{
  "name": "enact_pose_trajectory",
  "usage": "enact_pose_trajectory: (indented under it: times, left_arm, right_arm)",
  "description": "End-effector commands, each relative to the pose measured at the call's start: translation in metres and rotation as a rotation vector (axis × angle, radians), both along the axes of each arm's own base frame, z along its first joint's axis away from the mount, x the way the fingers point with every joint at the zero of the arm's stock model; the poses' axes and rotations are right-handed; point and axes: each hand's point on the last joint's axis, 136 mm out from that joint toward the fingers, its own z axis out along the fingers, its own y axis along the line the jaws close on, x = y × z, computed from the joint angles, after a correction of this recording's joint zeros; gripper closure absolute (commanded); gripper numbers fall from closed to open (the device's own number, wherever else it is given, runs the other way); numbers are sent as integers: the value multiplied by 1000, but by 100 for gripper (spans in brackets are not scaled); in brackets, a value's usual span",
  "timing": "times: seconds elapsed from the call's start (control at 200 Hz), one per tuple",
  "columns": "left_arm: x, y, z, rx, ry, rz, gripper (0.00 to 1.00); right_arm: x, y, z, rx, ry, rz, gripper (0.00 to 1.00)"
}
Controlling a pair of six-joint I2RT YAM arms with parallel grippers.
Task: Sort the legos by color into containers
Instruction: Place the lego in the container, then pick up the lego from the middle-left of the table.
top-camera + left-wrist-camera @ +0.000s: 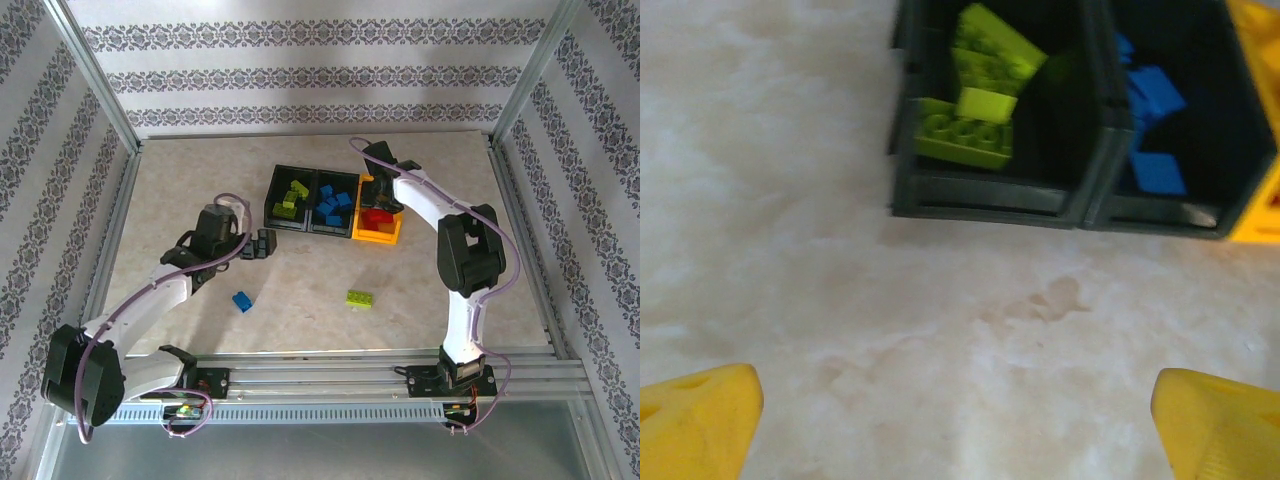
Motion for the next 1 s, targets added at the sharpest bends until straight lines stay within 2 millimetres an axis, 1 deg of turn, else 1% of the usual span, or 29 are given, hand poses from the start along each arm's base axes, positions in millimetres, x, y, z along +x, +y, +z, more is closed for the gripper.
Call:
enact_pose_trajectory:
  times: [0.0, 0.17, 0.28, 0.46, 0.545, 0.55, 0.565, 0.575, 0.68, 0.794, 0.864, 0.994]
  left_arm:
    - [3, -37, 25, 33, -116, -189, 0]
    - [-13, -80, 15, 98, -103, -408, 0]
    - [-28, -108, 1, 178, -93, -558, 0]
    - [-48, -146, -24, 313, -113, -762, 0]
    - [-57, -164, -32, 350, -137, -850, 0]
    - [-57, -165, -32, 351, -140, -855, 0]
    - [-59, -169, -34, 354, -143, -871, 0]
    - [-61, -170, -35, 355, -144, -881, 0]
    - [-75, -190, -41, 344, -166, -995, 0]
    - [-89, -205, -48, 321, -189, -1103, 0]
    - [-92, -211, -53, 320, -203, -1144, 0]
    - [-92, -222, -61, 333, -221, -1182, 0]
  right_arm:
    - [-6, -6, 32, 15, -64, -14, 47]
    - [-21, -13, 50, 29, -100, -28, 40]
    - [-34, -18, 60, 35, -121, -45, 31]
    - [-57, -29, 77, 57, -166, -81, 19]
    - [-68, -34, 85, 68, -187, -101, 11]
    - [-69, -34, 85, 69, -188, -102, 10]
    - [-70, -35, 87, 69, -192, -105, 3]
    - [-72, -36, 87, 69, -195, -108, 2]
    - [-83, -43, 95, 76, -217, -134, 2]
    - [-93, -50, 103, 85, -241, -158, 2]
    - [-98, -53, 106, 90, -251, -171, 2]
    - [-105, -58, 109, 98, -265, -193, 2]
